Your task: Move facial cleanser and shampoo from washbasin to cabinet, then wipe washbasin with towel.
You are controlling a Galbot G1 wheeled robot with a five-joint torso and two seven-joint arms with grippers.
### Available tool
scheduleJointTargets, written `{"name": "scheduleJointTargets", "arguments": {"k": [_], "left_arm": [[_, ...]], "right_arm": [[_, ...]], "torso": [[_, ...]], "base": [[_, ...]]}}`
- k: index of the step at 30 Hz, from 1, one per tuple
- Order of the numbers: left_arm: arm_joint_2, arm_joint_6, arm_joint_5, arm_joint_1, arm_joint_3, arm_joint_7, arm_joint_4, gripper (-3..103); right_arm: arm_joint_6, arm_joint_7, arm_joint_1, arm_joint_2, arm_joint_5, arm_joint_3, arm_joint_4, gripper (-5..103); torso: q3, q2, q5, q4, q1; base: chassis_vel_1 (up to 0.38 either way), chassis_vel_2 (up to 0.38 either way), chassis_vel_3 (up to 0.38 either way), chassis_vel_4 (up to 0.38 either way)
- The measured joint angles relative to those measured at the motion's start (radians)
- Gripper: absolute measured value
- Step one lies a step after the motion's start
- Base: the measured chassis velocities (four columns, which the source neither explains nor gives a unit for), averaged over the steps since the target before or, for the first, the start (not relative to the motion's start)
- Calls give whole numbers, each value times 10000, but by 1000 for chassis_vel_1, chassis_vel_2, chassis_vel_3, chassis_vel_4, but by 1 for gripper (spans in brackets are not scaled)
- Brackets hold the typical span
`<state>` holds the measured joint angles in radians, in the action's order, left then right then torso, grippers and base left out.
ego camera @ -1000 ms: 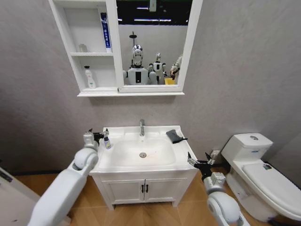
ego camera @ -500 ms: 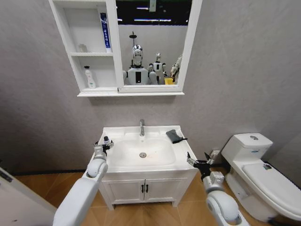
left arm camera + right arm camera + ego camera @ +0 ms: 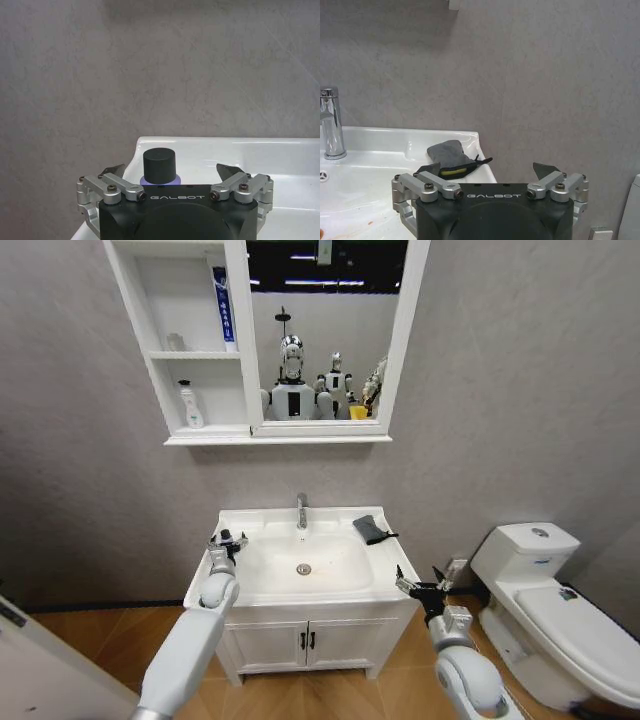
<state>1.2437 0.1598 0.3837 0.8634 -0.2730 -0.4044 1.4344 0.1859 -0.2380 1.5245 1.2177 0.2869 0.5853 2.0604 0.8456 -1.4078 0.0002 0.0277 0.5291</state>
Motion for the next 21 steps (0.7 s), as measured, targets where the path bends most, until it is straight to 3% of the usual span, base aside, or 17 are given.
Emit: {"name": "scheduleJointTargets", "arguments": {"k": [16,21], "left_arm": [[49,-6,-147,-82,-77,51,-482,101],[140,45,-115,-123,-77,17,-556,92]], "right_arm": [[-76,34,87,-23,6,2,69,100],[-77,45,74,-42,18,0,87,100]], "torso": [[0,0,1,-1,0],[0,0,1,0,0]], "base": [[0,0,0,0],[0,0,0,0]]}}
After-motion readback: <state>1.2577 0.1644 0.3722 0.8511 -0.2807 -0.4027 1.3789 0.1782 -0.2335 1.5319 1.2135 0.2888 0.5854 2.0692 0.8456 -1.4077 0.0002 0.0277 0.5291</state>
